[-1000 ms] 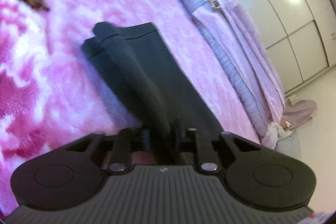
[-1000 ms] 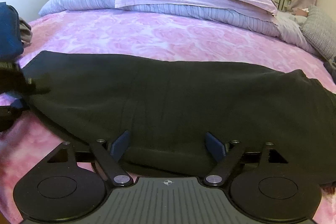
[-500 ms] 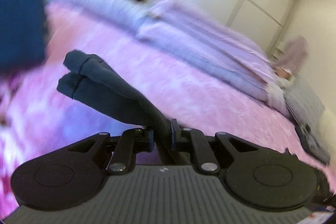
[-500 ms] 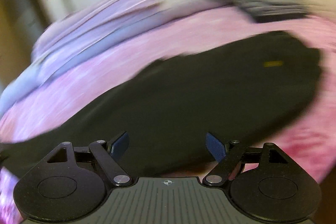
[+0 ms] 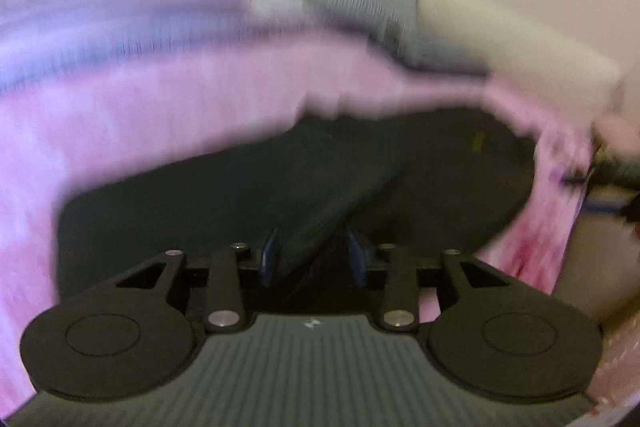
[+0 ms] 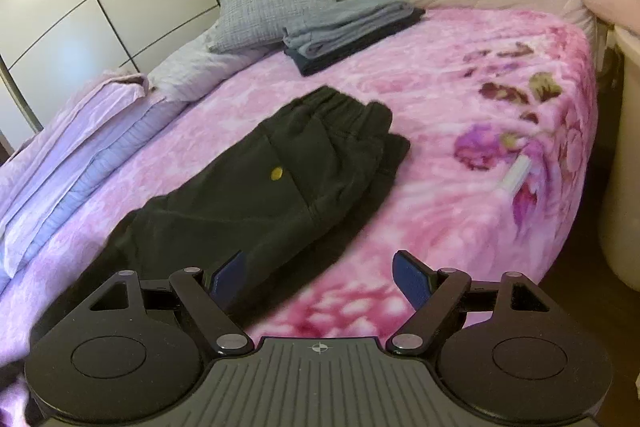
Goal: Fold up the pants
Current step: 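Lift the hems toward the waistband with the left gripper while the right gripper holds the waistband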
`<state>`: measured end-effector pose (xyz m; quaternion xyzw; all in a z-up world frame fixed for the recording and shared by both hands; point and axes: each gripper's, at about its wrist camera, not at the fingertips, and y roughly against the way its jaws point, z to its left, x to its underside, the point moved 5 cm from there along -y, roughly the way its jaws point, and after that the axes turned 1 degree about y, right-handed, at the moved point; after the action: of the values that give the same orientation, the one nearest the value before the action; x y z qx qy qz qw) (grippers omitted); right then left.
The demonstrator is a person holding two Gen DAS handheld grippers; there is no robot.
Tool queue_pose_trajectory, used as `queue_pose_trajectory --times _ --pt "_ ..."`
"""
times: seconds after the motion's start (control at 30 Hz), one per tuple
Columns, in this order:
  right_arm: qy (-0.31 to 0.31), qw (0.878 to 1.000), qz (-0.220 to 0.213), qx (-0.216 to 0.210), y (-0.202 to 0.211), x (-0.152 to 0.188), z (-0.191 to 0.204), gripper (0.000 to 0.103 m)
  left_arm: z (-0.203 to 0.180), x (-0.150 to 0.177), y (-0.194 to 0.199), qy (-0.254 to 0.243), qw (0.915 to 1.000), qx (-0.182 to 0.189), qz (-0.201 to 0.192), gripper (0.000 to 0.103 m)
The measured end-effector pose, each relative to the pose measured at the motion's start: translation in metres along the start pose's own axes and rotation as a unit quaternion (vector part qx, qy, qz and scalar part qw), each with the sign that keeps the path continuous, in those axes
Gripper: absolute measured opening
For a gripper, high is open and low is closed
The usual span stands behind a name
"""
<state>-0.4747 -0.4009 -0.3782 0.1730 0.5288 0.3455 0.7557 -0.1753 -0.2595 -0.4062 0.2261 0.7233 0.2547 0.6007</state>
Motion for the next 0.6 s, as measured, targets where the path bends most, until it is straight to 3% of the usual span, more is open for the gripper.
queue_pose_trajectory --times 0.07,0.13,0.23,0.3,0.4,0.47,0.6 --pt "0.000 0.999 0.006 -0.032 -0.001 0.007 0.009 0.078 0.005 0.010 0.004 0.020 0.9998 -0.003 -0.003 0.034" --pt "-0.001 0.995 0.018 -0.093 -0.005 0.016 0.028 0.078 0.013 0.008 0.023 0.040 0.9990 -0.003 -0.023 0.037" --pt "-0.032 0.973 0.060 -0.223 -0.019 0.032 0.066 0.069 0.034 0.004 0.050 0.060 0.9964 -0.029 -0.052 0.037" --pt "-0.064 0.955 0.106 -0.270 -0.036 0.045 0.091 0.056 0.053 0.009 0.058 0.086 0.9938 -0.050 -0.049 0.036" --pt "-0.100 0.940 0.168 -0.279 -0.065 0.066 0.119 0.049 0.079 0.016 0.062 0.129 0.9876 -0.079 -0.041 0.035" --pt "-0.122 0.941 0.191 -0.251 -0.078 0.073 0.122 0.047 0.091 0.017 0.065 0.155 0.9840 -0.077 -0.043 0.035" --pt "-0.160 0.944 0.192 -0.215 -0.090 0.069 0.120 0.044 0.103 0.029 0.073 0.162 0.9834 -0.067 -0.047 0.033"
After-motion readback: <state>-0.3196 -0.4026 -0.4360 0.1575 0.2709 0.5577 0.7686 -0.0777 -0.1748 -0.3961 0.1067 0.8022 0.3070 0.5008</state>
